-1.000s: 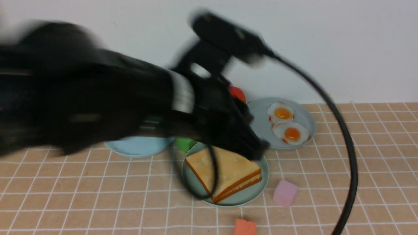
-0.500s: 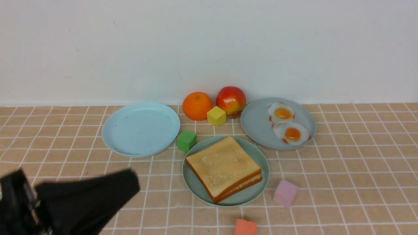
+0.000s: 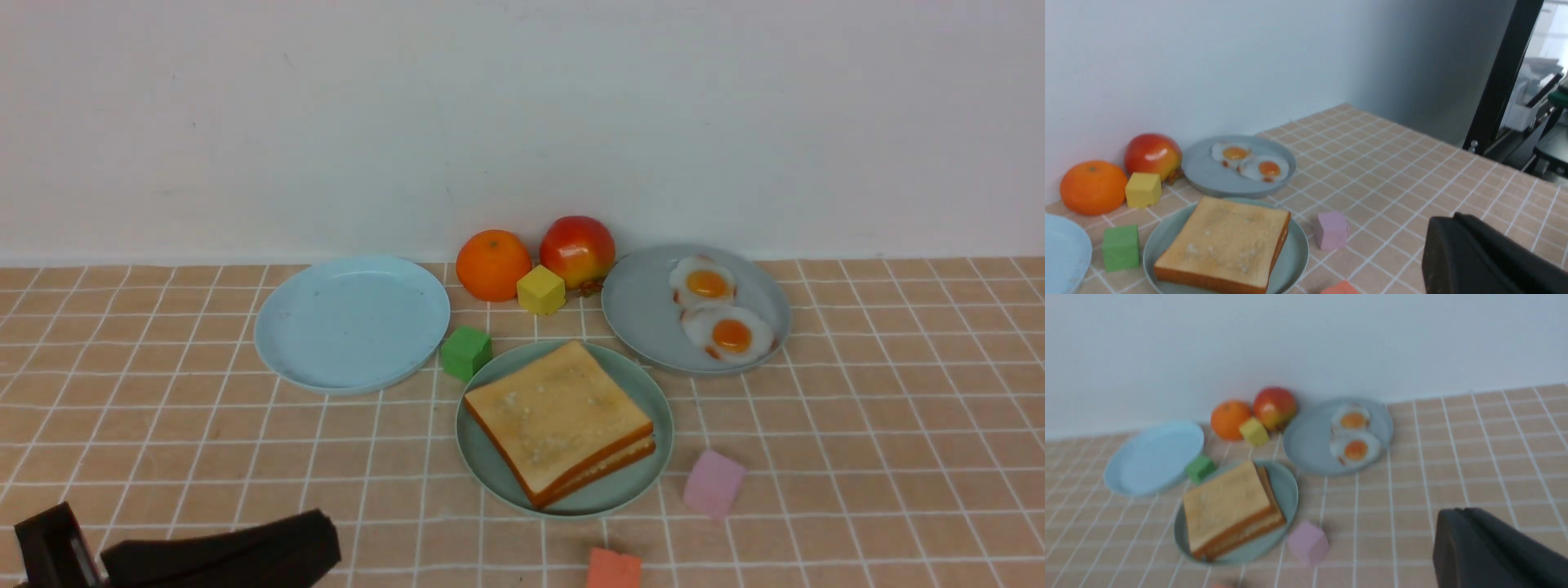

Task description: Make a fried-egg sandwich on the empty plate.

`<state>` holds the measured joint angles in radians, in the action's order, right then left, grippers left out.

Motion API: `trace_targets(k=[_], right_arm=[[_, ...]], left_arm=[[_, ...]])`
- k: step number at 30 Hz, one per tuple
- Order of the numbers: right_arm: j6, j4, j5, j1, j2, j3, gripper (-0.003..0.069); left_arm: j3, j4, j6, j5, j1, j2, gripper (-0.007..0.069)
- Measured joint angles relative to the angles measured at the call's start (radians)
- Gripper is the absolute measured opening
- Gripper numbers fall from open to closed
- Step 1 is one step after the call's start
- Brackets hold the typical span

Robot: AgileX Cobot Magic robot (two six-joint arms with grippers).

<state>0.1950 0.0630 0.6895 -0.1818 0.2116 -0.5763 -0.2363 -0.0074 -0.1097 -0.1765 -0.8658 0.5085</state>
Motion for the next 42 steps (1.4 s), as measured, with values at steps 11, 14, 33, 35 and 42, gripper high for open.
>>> trace_targets(k=[11,14,33,35,42], right_arm=[[0.014,-0.023,-0.242,0.002,0.0,0.42,0.0],[0.027,-0.073,-0.28,0.012,-0.008,0.491,-0.0001],[-0.035,-0.133,-0.32,0.065,-0.222,0.596,-0.0015],[-0.035,-0.133,-0.32,0.065,-0.222,0.596,-0.0013],[-0.036,-0.133,-0.32,0.065,-0.222,0.596,-0.0012]], left_arm=[[0.0,0.0,0.0,0.061,0.0,0.0,-0.0013],[0.0,0.0,0.0,0.062,0.0,0.0,-0.0013],[0.0,-0.003,-0.001,0.083,0.0,0.0,-0.001],[0.0,-0.003,-0.001,0.083,0.0,0.0,-0.001],[0.0,-0.003,-0.001,0.083,0.0,0.0,-0.0003]])
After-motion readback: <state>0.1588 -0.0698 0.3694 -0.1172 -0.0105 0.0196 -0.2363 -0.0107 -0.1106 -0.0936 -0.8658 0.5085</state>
